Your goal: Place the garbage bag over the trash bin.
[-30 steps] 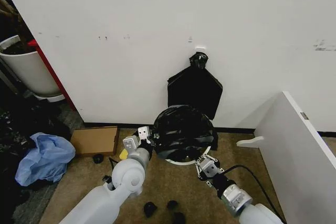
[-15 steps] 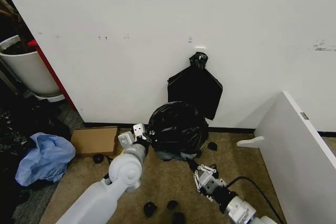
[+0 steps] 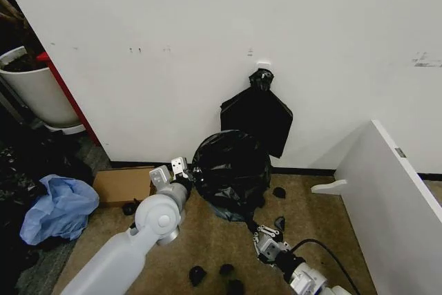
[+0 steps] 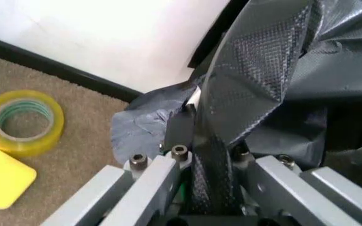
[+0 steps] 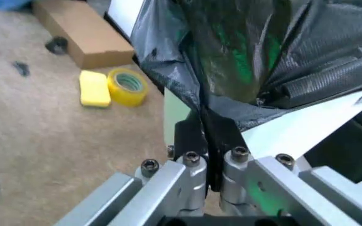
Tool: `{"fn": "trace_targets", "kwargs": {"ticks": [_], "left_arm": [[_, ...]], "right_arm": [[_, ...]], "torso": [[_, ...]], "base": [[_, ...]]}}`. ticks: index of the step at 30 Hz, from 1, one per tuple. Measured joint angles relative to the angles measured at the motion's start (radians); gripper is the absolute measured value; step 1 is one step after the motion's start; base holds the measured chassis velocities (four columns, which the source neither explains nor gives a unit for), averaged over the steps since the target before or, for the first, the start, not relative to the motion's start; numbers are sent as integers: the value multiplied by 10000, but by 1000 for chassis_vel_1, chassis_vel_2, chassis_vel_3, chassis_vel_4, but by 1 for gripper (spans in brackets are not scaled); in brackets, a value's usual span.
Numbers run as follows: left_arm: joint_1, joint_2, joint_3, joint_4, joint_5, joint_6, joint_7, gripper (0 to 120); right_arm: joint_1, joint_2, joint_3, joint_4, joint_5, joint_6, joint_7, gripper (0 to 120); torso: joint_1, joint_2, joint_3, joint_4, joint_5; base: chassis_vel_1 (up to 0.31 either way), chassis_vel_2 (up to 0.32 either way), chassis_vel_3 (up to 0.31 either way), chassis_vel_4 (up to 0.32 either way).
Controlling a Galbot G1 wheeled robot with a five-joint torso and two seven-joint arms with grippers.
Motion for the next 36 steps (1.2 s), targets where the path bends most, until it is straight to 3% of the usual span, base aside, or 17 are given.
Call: {"fn": "trace_targets", "kwargs": {"ticks": [7,22,26,33,36], "left_arm": [[349,56,-114,-242,-203,168,21,1],[904,145,-315,-445,-253,336,180,1],[877,111,-437,-349,-232,316,177,1],[488,-6,-672,-89,-247,340,94,1],[489,66,-685,-89,-207,341,104,1]], "right_arm": [[69,437,-91,-768,-198,-23,189,0],[-94,474,-82,-1009,396,-59,293,0],[-224,375,-17,-940,512,258,101,10],[-432,365,74,-1009,578,1055,165,39],[-507,365,116,-935,757,1187,133,47]], "torso": [[0,0,0,-1,0],[0,0,0,-2,1],[0,0,0,0,0],[0,0,0,-1,0],[0,0,0,-1,1]], "base": [[0,0,0,0],[0,0,0,0],[0,0,0,0],[0,0,0,0],[0,0,0,0]]}}
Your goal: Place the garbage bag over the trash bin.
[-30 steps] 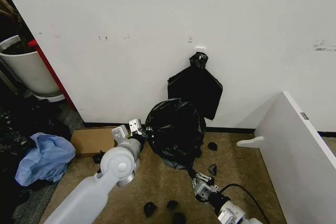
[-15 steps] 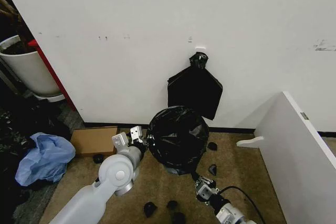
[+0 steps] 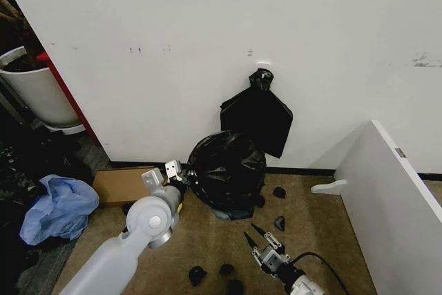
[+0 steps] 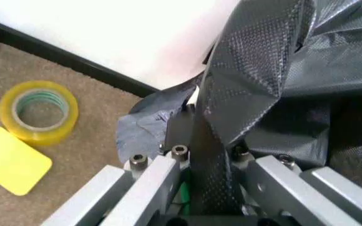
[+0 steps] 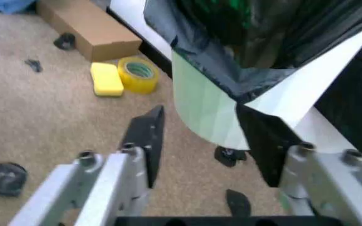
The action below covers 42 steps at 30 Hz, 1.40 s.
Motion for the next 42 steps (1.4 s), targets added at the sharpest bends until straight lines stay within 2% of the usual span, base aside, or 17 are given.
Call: {"fn": "trace_targets", "kwargs": {"ticks": [1,5,6,10,12,13,15,18,19,21,26,28,29,33,34,40,42], "left_arm": [[51,55,0,-2,280,-6,134,1],[162,185,18,38,1189,-120,611,1],[249,344,-6,136,1798,-220,1076,1],[510,834,-192,388,2812,-621,2224,1],[832,1101,-228,550,3404,-948,2820,1],[832,1101,-228,550,3404,-948,2820,1],[1100,1257,-227,653,3819,-1215,3376,1],[1332,1362,-180,840,4450,-1574,3992,1],[1495,1410,-91,983,4994,-1875,4473,1],[1505,1413,-84,989,5028,-1895,4505,1],[1962,1578,168,1156,6436,-3005,5867,1],[2015,1600,184,1184,6627,-3163,5961,1],[2130,1666,213,1271,7064,-3587,6172,1],[2408,1796,245,1537,8152,-4816,6720,1],[2408,1796,245,1537,8152,-4816,6720,1],[2601,1844,142,1774,8551,-6249,7463,1],[2600,1826,141,1784,8551,-6316,7469,1]], "right_arm": [[-30,0,71,85,115,26,2,53],[-128,-45,243,331,572,-119,40,64],[-298,-172,456,636,1243,-409,40,70],[-1087,-697,1163,1345,3608,-714,-482,85],[-1688,-1053,1985,1730,5315,-562,-1597,93],[-1688,-1053,1985,1730,5315,-562,-1597,93],[-2058,-1185,2732,2043,6570,-446,-2526,99],[-2113,-1266,3334,2440,7698,-557,-3134,100],[-1935,-1337,3608,2771,8433,-949,-3275,100],[-1900,-1350,3636,2813,8535,-1005,-3279,100],[-466,-1898,3933,3876,12111,-3560,-2582,100],[-278,-1958,3928,3937,12541,-3836,-2429,100],[163,-2066,3857,3968,13391,-4350,-2067,100],[1228,-2138,3595,3454,14958,-5020,-1339,100],[1228,-2138,3595,3454,14958,-5020,-1339,100],[1964,-2145,3072,2813,15611,-5641,-1073,100],[1991,-2099,2985,2741,15561,-5661,-1038,100]], "torso": [[0,0,0,-1,-1],[0,0,0,1,2],[0,0,0,2,1],[0,0,0,-3,0],[0,0,0,3,0],[0,0,0,3,0],[0,1,0,0,-4],[-1,1,-1,-2,-1],[0,0,0,-1,-1],[0,0,0,-1,-1],[0,0,0,1,0],[0,0,0,0,-2],[0,0,0,1,-3],[0,0,0,3,1],[0,0,0,3,1],[0,0,0,1,0],[0,0,0,0,0]], "base": [[0,0,0,0],[0,0,0,0],[0,0,0,0],[0,0,0,0],[0,0,0,0],[0,0,0,0],[0,0,0,0],[0,0,0,0],[0,0,0,0],[0,0,0,0],[0,0,0,0],[0,0,0,0],[0,0,0,0],[0,0,0,0],[0,0,0,0],[0,0,0,0],[0,0,0,0]]}}
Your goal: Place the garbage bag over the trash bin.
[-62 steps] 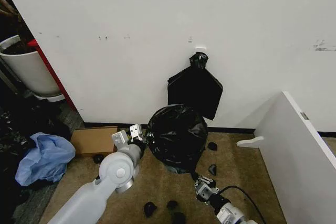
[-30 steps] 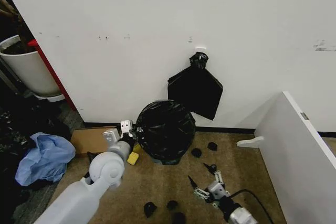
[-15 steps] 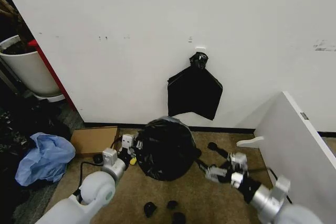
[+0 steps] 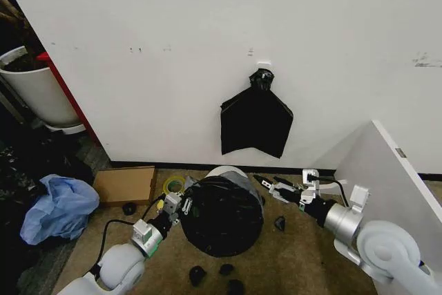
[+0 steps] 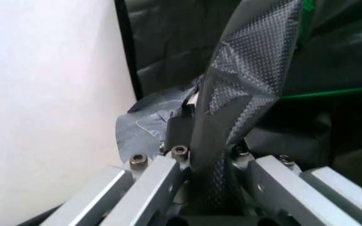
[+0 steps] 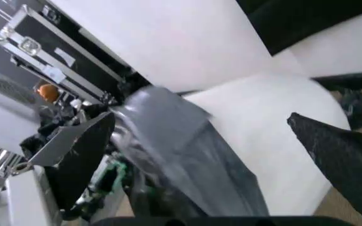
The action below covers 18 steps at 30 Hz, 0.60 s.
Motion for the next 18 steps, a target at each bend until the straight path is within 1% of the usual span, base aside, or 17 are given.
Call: {"fn": "trace_targets", "kwargs": {"ticks": [4,6,7,9,10,13,14,15,18], "left_arm": [[-15,-18,18,5,-17,-60,-1,1],[-21,-21,42,5,-47,-62,0,1],[-21,-21,42,5,-47,-62,0,1],[-47,-28,72,6,-58,-62,2,1],[-57,-29,77,9,-57,-62,6,1],[-88,-26,106,16,-45,-57,31,1],[-91,-22,113,16,-57,-41,32,1],[-91,-22,113,16,-57,-41,32,1],[-70,-14,116,9,-143,18,32,1]], "right_arm": [[21,87,-74,-233,-51,-5,32,100],[18,89,-73,-338,-92,-5,30,95],[18,89,-73,-338,-92,-5,30,95],[0,88,-81,-379,-159,-5,-17,85],[-2,92,-93,-379,-189,-5,-32,84],[65,151,-227,-389,-328,-10,-83,68],[111,168,-275,-400,-356,-30,-84,65],[111,168,-275,-400,-356,-30,-84,65],[199,217,-374,-430,-436,-53,-135,53]], "torso": [[0,0,0,0,0],[0,0,0,0,0],[0,0,0,0,0],[0,0,0,0,0],[0,0,0,0,-1],[0,0,0,0,-1],[0,0,0,0,-2],[0,0,0,0,-2],[0,0,0,0,-1]], "base": [[0,0,0,0],[0,0,0,0],[0,0,0,0],[0,0,0,0],[0,0,0,0],[0,0,0,0],[0,0,0,0],[0,0,0,0],[0,0,0,0]]}}
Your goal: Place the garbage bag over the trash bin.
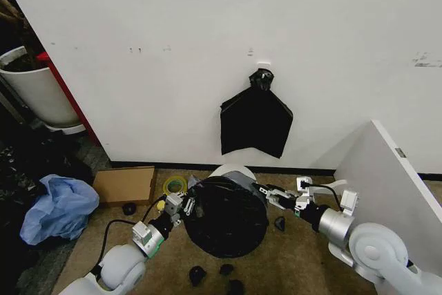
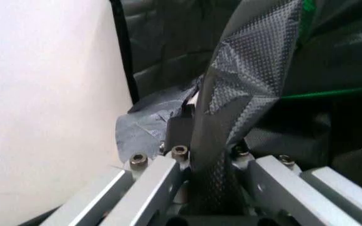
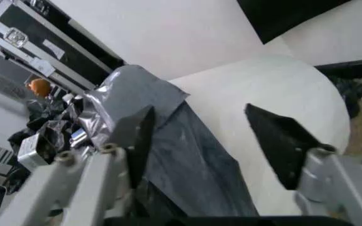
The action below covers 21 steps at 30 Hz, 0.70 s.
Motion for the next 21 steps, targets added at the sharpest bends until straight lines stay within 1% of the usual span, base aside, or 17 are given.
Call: {"fn": "trace_targets", "kwargs": {"ticks": [2,3,4,5,6,7,8,9,10,11,12,13,14,15,21], "left_arm": [[68,1,0,-17,-1,6,6,1],[86,2,0,-20,-1,8,9,1],[86,2,0,-20,-1,8,9,1],[93,5,1,-21,-1,11,13,1],[93,5,0,-21,0,11,13,1],[87,3,3,-19,-6,18,13,1],[84,1,6,-18,-15,21,13,1],[64,-19,26,-18,-51,41,13,1],[49,-33,37,-16,-53,46,13,1],[49,-33,37,-16,-53,46,13,1],[30,-54,52,-14,-54,55,12,1],[17,-84,72,-12,-50,67,7,1],[14,-93,79,-12,-46,70,5,1],[12,-110,90,-12,-38,79,0,1],[26,-137,106,-8,-28,81,-15,1]], "right_arm": [[40,66,-41,6,-38,-34,-45,43],[40,82,-58,17,-63,-38,-60,39],[40,82,-58,17,-63,-38,-60,39],[33,90,-78,49,-89,-57,-87,34],[27,89,-85,61,-104,-64,-107,32],[9,88,-103,88,-140,-81,-158,26],[0,87,-111,99,-162,-90,-188,25],[-17,87,-129,125,-221,-104,-245,19],[-23,88,-139,136,-249,-110,-269,15],[-23,88,-139,136,-249,-110,-269,15],[-35,100,-150,158,-285,-114,-294,12],[-49,113,-160,182,-323,-114,-322,5],[-56,118,-163,194,-341,-114,-332,2],[-64,127,-167,216,-371,-108,-338,0],[-10,230,-204,157,-568,133,-223,0]], "torso": [[0,0,0,0,0],[0,0,0,1,0],[0,0,0,1,0],[0,0,0,1,0],[0,0,0,0,0],[0,0,0,0,0],[0,0,0,0,0],[0,0,0,1,0],[0,0,0,1,0],[0,0,0,1,0],[0,0,0,0,0],[0,0,0,0,1],[0,0,0,0,1],[0,0,0,0,1],[0,0,0,0,0]], "base": [[0,0,0,0],[0,0,0,0],[0,0,0,0],[0,0,0,0],[0,0,0,0],[0,0,0,0],[0,0,0,0],[0,0,0,0],[0,0,0,0],[0,0,0,0],[0,0,0,0],[0,0,0,0],[0,0,0,0],[0,0,0,0],[0,0,0,0]]}}
